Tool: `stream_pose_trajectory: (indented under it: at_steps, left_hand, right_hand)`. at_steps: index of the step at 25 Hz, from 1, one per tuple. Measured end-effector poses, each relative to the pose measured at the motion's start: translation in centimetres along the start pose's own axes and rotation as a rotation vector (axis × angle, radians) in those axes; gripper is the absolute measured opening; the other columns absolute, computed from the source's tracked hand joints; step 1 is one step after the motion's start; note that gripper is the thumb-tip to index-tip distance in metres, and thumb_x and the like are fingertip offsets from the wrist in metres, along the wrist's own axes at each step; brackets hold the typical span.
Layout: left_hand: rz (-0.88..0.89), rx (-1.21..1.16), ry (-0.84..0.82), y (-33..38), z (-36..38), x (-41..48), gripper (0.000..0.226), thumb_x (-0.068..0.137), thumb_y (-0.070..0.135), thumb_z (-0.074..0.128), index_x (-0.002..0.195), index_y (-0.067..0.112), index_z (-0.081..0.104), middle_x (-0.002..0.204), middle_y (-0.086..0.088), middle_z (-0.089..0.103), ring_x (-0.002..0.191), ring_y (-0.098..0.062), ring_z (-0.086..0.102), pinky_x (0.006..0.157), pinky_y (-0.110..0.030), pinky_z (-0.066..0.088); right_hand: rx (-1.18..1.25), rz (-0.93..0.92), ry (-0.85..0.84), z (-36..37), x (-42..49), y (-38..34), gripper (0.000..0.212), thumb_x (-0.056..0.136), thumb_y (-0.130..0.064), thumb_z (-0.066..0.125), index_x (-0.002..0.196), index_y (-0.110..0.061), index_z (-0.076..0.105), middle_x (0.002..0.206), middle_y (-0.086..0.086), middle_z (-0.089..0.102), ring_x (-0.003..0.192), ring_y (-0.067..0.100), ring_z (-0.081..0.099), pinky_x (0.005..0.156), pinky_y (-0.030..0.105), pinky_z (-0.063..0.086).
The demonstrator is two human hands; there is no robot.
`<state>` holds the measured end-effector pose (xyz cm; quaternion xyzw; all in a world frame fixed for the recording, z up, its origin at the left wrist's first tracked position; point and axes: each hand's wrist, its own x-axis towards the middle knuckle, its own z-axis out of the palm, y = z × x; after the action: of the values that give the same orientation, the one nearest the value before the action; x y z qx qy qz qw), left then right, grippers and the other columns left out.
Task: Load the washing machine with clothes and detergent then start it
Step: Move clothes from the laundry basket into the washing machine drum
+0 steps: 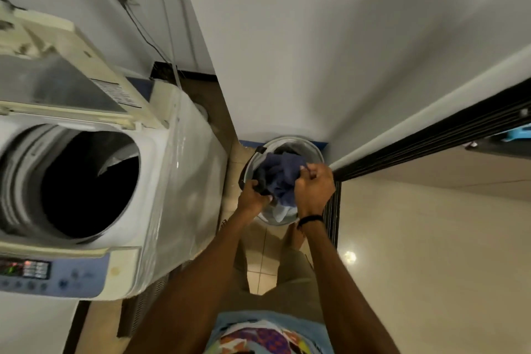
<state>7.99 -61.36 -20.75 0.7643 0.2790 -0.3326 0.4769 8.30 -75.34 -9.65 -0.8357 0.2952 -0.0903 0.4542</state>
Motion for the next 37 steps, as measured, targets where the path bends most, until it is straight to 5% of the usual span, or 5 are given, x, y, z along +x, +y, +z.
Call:
stream_pose_trajectory:
  at_steps: [9,17,25,33,37]
  left_hand:
    - [0.100,0.097,-0.087,3.7,-4.6,-5.9,0.062,0.082,0.012,0.076,0.135,0.006,0.044,0.123,-0.009,0.055,0.116,-0.030,0.056,0.098,-0.040,0.049]
    - [0.282,0.398,-0.211,5.7,-4.5,-6.9,0.098,0.076,0.052,0.077,0.152,0.017,0.027,0.154,-0.008,0.039,0.140,-0.032,0.040,0.112,-0.045,0.038]
    - [0.518,0.145,-0.102,12.8,-8.6,-11.0,0.009,0.100,0.012,0.046,0.102,0.016,0.054,0.122,-0.024,0.062,0.115,-0.036,0.059,0.095,-0.038,0.044]
    - [0.471,-0.411,-0.425,18.8,-11.9,-16.3,0.022,0.100,0.001,0.037,0.104,0.013,0.055,0.099,-0.007,0.058,0.093,-0.022,0.058,0.083,-0.035,0.052]
    - [0.539,-0.437,-0.588,19.3,-14.2,-17.0,0.031,0.088,-0.005,0.036,0.099,0.015,0.056,0.097,-0.007,0.052,0.093,-0.023,0.046,0.074,-0.032,0.040]
  right_hand:
    - [-0.088,0.059,-0.005,-1.4,-0.8,-6.5,0.005,0.083,-0.015,0.061,0.079,-0.012,0.060,0.074,-0.002,0.060,0.066,0.014,0.053,0.063,0.023,0.040]
    - [0.108,0.127,0.125,-2.9,-0.8,-11.0,0.011,0.079,-0.018,0.060,0.074,-0.010,0.066,0.069,0.006,0.069,0.060,0.016,0.060,0.051,0.022,0.044]
    - [-0.045,-0.015,0.258,-6.7,-0.6,-15.3,0.016,0.087,-0.025,0.057,0.089,-0.009,0.059,0.077,0.003,0.061,0.066,0.020,0.055,0.055,0.024,0.043]
    - [-0.537,-0.005,-0.554,-4.8,1.0,-11.5,0.105,0.076,-0.030,0.078,0.152,-0.021,0.006,0.156,0.018,0.016,0.140,0.042,0.029,0.113,0.048,0.032]
    - [-0.496,-0.160,-0.692,-4.7,1.2,-11.9,0.077,0.077,-0.044,0.076,0.141,-0.023,0.038,0.143,0.012,0.048,0.130,0.031,0.047,0.109,0.044,0.036]
